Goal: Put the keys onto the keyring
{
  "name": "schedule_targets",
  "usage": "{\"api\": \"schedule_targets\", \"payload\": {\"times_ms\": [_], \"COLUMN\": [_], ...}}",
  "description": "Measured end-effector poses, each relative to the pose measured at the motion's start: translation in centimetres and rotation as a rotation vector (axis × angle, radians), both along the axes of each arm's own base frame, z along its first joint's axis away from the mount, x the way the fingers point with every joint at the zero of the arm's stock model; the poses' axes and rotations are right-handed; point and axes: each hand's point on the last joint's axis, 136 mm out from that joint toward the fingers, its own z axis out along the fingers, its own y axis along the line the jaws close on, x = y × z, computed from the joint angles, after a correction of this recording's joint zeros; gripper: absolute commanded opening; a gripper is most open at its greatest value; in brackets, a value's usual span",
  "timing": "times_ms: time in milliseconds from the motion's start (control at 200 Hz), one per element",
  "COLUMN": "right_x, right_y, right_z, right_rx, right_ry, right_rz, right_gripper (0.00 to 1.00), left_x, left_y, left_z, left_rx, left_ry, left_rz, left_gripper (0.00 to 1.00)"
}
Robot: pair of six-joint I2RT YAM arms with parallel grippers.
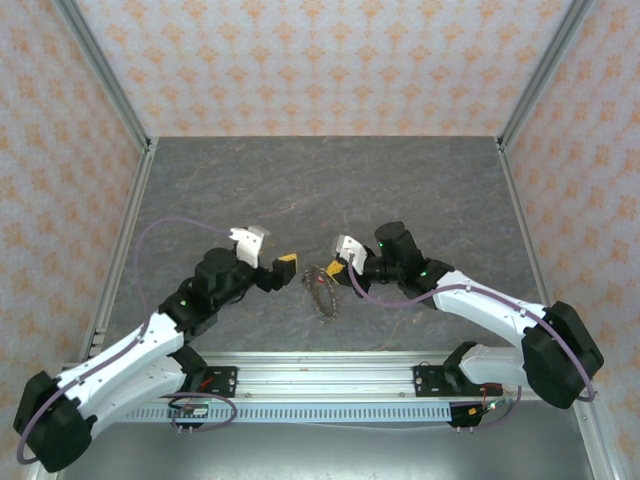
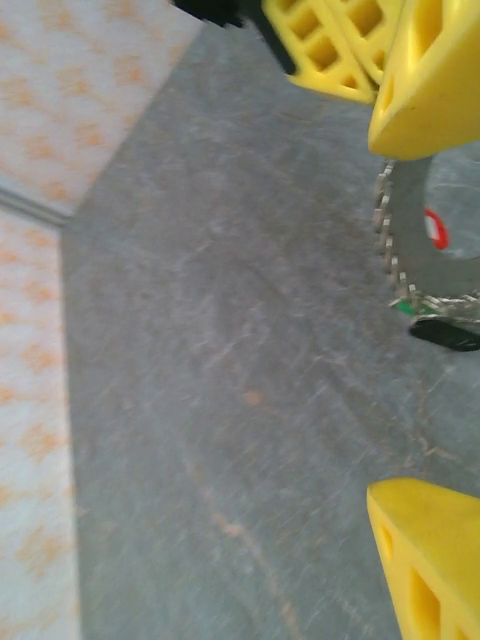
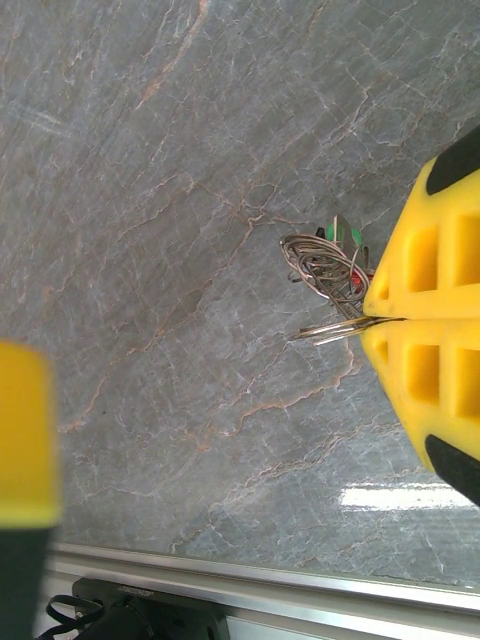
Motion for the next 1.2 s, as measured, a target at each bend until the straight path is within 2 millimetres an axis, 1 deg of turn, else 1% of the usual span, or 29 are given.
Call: {"api": "schedule_targets", "payload": {"times_ms": [30, 90, 140, 220, 265, 330, 350, 370, 430, 505, 551, 671, 756, 856, 876, 906, 931, 1011, 1046, 1196], "right_x": [0.0, 0.0, 0.0, 0.0, 0.0, 0.1, 0.1, 0.0, 0.0, -0.1, -0.1, -0.1, -0.2, -0.3, -0.4, -0.4, -0.5, -0.5, -0.5, -0.5], "right_y": [0.0, 0.0, 0.0, 0.1, 0.1, 0.1, 0.1, 0.1, 0.2, 0.2, 0.3, 0.4, 0.5, 0.5, 0.5, 0.5, 0.5, 0.5, 0.5, 0.5], "right_z": [0.1, 0.1, 0.1, 0.2, 0.2, 0.4, 0.4, 0.4, 0.5, 0.5, 0.5, 0.6, 0.5, 0.5, 0.5, 0.5, 0.5, 0.4, 0.5, 0.5], "right_rx": [0.000, 0.000, -0.001, -0.002, -0.003, -0.003, -0.002, -0.002, 0.000, -0.001, -0.001, 0.000, -0.003, -0.004, -0.003, -0.004, -0.004, -0.007, -0.008, -0.009], "right_ry": [-0.002, -0.009, -0.012, -0.017, -0.017, -0.018, -0.017, -0.017, -0.019, -0.017, -0.014, -0.012, -0.009, -0.011, -0.011, -0.012, -0.013, -0.018, -0.021, -0.028], "right_rz": [0.001, 0.004, 0.006, 0.009, 0.010, 0.011, 0.012, 0.014, 0.018, 0.025, 0.028, 0.037, 0.043, 0.055, 0.057, 0.060, 0.063, 0.067, 0.069, 0.072], "right_gripper": [0.00, 0.00, 0.00, 0.00, 0.00, 0.00, 0.00, 0.00, 0.00, 0.00, 0.00, 0.00, 0.00, 0.00, 0.00, 0.00, 0.00, 0.00, 0.00, 0.00], "left_x": [-0.2, -0.4, -0.6, -1.0, -1.2, -1.6, -1.8, -1.9, -2.3, -2.8, -2.9, -2.8, -2.8, -2.8, -2.8, -2.8, -2.8, -2.8, -2.8, -3.0], "left_y": [-0.5, -1.4, -2.0, -2.7, -3.2, -4.0, -4.3, -4.5, -5.0, -5.7, -6.0, -6.8, -6.9, -6.9, -6.9, -6.9, -6.9, -6.8, -6.8, -6.9], "left_z": [-0.8, -2.0, -2.4, -2.3, -2.2, -2.3, -2.5, -2.6, -3.4, -4.2, -4.4, -4.3, -4.3, -4.2, -4.2, -4.2, -4.2, -4.0, -3.7, -2.7], "left_rx": [0.014, 0.031, 0.036, 0.045, 0.046, 0.059, 0.067, 0.074, 0.105, 0.141, 0.160, 0.182, 0.190, 0.205, 0.209, 0.211, 0.216, 0.218, 0.217, 0.208], "left_ry": [0.023, 0.053, 0.057, 0.031, 0.012, -0.012, -0.016, -0.018, -0.020, -0.016, -0.015, -0.040, -0.057, -0.077, -0.081, -0.085, -0.092, -0.107, -0.116, -0.147], "left_rz": [-0.030, -0.085, -0.125, -0.184, -0.219, -0.278, -0.298, -0.313, -0.367, -0.440, -0.473, -0.528, -0.541, -0.552, -0.554, -0.556, -0.561, -0.564, -0.567, -0.583], "left_gripper": [0.67, 0.68, 0.68, 0.68, 0.63, 0.62, 0.61, 0.57, 0.51, 0.46, 0.46, 0.46, 0.46, 0.44, 0.43, 0.36, 0.34, 0.32, 0.28, 0.28]}}
